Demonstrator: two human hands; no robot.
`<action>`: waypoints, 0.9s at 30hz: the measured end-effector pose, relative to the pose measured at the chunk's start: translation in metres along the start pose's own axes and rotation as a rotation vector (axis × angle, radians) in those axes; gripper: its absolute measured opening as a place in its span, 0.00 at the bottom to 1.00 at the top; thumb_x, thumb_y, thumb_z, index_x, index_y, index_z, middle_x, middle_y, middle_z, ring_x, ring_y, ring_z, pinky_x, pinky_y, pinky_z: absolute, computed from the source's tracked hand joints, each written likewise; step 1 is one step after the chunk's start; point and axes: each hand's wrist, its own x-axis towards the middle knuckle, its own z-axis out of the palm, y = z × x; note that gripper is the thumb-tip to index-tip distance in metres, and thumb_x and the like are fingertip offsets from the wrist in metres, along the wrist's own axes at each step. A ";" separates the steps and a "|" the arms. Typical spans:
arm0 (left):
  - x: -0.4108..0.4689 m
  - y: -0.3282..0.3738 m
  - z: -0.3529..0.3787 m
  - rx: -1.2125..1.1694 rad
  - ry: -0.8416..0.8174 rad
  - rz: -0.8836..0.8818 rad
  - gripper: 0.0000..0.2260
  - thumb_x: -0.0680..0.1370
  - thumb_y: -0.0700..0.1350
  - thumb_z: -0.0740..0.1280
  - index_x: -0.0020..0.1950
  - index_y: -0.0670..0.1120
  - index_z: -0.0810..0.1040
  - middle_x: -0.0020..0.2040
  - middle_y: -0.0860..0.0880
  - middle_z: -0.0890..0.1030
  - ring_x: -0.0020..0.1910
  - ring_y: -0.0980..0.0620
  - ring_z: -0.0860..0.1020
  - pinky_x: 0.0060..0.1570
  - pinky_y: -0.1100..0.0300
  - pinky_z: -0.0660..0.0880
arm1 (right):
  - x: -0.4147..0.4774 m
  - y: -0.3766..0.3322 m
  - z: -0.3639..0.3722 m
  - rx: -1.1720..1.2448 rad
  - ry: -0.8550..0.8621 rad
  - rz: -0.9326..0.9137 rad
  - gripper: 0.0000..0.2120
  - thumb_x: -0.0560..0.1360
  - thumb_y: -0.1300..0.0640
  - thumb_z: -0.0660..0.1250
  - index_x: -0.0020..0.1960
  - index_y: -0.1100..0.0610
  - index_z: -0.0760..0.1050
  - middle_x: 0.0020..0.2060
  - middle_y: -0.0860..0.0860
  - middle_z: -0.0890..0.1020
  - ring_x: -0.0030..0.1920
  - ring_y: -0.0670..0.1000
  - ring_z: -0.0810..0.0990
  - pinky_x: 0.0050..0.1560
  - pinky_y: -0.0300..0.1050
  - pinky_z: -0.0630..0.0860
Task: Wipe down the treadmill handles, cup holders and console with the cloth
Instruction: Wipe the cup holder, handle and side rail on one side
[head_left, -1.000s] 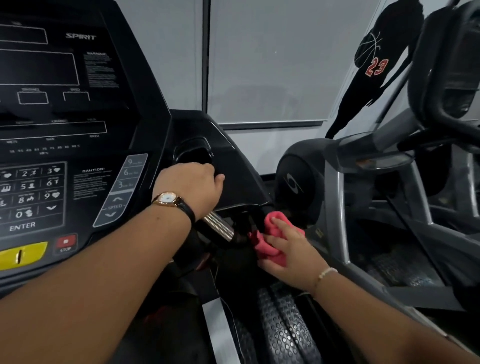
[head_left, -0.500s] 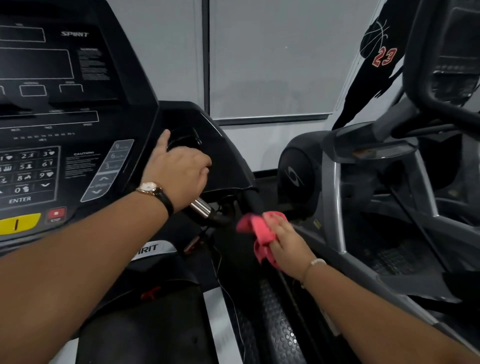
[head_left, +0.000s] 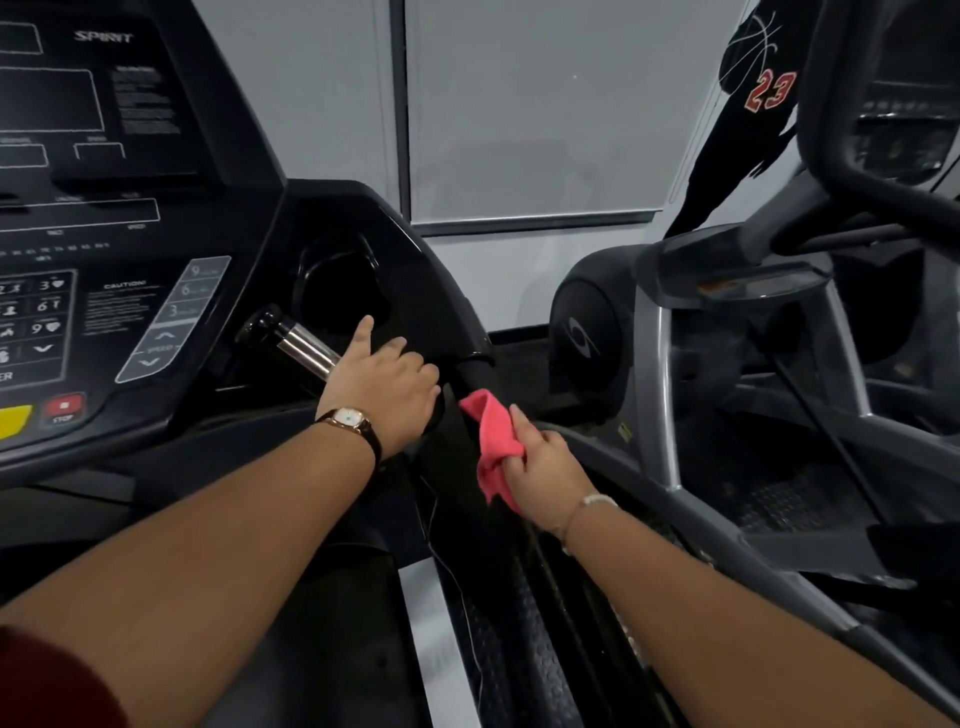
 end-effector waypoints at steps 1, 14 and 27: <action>0.000 -0.001 0.000 0.003 -0.004 0.000 0.20 0.81 0.53 0.46 0.64 0.52 0.72 0.62 0.54 0.76 0.71 0.49 0.65 0.71 0.40 0.45 | 0.003 -0.006 0.001 -0.033 0.014 0.046 0.29 0.79 0.54 0.54 0.77 0.45 0.49 0.69 0.60 0.61 0.57 0.60 0.74 0.62 0.46 0.70; 0.000 -0.001 0.006 0.001 0.042 0.016 0.19 0.80 0.52 0.48 0.61 0.50 0.75 0.60 0.51 0.78 0.70 0.47 0.65 0.71 0.43 0.50 | -0.019 0.018 -0.009 -0.079 -0.108 -0.215 0.29 0.73 0.50 0.54 0.73 0.37 0.56 0.74 0.52 0.53 0.69 0.55 0.66 0.67 0.39 0.62; 0.000 -0.001 0.009 0.007 0.075 0.004 0.16 0.78 0.52 0.51 0.57 0.48 0.74 0.55 0.49 0.79 0.62 0.47 0.72 0.66 0.47 0.61 | -0.029 0.019 0.000 -0.150 -0.033 -0.415 0.19 0.70 0.36 0.58 0.49 0.46 0.80 0.69 0.44 0.65 0.74 0.53 0.58 0.71 0.59 0.59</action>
